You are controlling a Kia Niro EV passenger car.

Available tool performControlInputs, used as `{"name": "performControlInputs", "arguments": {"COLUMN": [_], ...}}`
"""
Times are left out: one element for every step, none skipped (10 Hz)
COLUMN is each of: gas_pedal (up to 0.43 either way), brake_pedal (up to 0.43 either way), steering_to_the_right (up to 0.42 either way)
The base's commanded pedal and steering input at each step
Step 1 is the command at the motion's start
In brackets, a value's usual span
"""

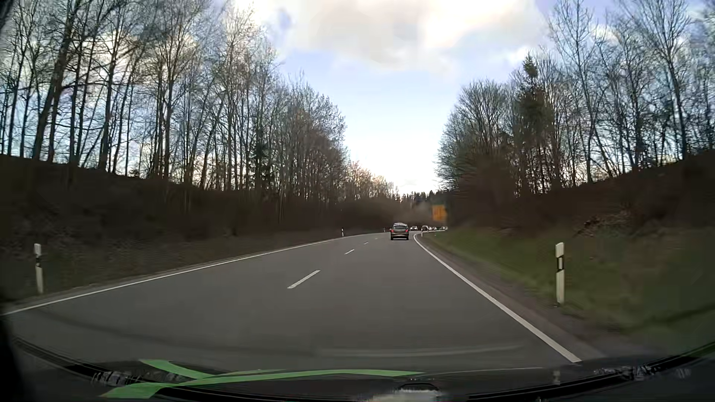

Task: Follow the waypoints while adhering to traffic rules and regulations

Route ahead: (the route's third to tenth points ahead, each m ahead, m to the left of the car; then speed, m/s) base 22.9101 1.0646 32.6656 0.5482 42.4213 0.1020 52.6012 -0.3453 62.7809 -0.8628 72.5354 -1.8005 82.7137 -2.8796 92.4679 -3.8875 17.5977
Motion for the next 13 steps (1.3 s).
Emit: {"name": "performControlInputs", "arguments": {"gas_pedal": [0.189,0.189,0.189,0.189,0.189,0.189,0.189,0.189,0.189,0.189,0.189,0.189,0.189], "brake_pedal": [0.000,0.000,0.000,0.000,0.000,0.000,0.000,0.000,0.000,0.000,0.000,0.000,0.000], "steering_to_the_right": [0.002,0.002,0.002,0.004,0.005,0.005,0.005,0.005,0.005,0.004,0.004,0.005,0.005]}}
